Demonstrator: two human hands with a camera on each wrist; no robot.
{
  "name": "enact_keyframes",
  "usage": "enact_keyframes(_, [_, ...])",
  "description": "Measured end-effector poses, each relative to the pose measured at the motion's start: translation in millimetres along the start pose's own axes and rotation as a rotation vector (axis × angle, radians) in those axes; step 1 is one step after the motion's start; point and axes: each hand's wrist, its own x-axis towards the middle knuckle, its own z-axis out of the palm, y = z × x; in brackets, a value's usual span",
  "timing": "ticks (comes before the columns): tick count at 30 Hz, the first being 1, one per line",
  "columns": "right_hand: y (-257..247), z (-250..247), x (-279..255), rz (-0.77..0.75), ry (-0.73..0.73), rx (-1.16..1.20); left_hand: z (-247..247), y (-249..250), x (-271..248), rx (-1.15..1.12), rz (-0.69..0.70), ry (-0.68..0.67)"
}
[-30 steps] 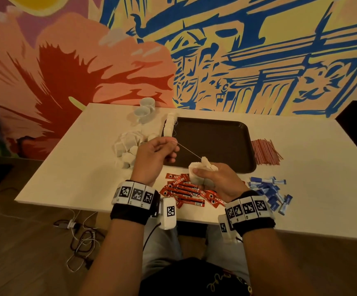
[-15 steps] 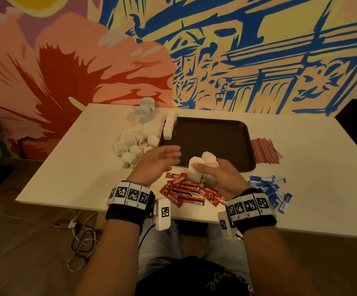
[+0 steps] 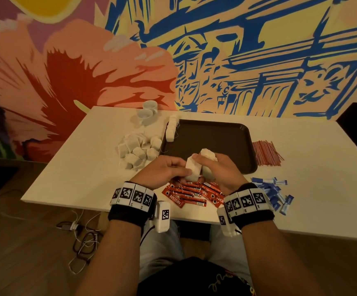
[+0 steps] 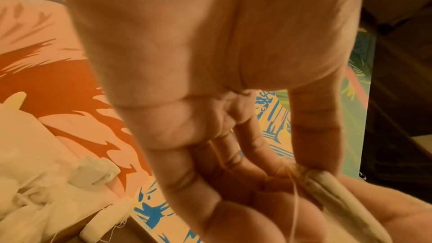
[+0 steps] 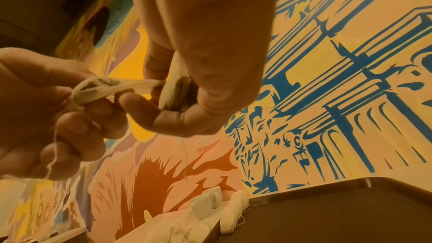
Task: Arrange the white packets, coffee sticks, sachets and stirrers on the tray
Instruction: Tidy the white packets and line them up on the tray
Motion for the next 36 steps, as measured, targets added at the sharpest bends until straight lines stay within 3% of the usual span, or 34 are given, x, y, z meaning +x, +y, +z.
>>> enact_keyframes(10, [-4.2,-9.7,4.9,0.028,0.096,0.031,-3.7,-3.0,0.5,0.051,-0.007,0.001])
enact_keyframes(16, [0.8,-29.2,16.1,0.038,0.185,0.220,-7.8,-4.7,3.6,0.032,-0.011,0.030])
enact_keyframes(23, [3.6,-50.8,27.0,0.023,0.294,0.390,-16.4,-10.6,7.3,-0.036,-0.023,0.164])
enact_keyframes(27, [1.5,-37.7,25.7,0.033,0.168,0.215,-16.3,-10.2,10.6,-0.152,-0.004,0.186])
enact_keyframes(30, [-3.1,-18.4,23.3,0.061,-0.014,0.057,-14.3,-9.8,14.7,-0.178,0.010,0.203])
enact_keyframes(33, [-0.9,-5.5,26.2,-0.003,-0.193,-0.149,-13.2,-8.8,20.4,-0.161,0.020,0.220])
enact_keyframes(36, [3.4,-2.6,34.8,-0.069,-0.167,-0.246,-16.9,-8.4,25.6,-0.102,0.025,0.212])
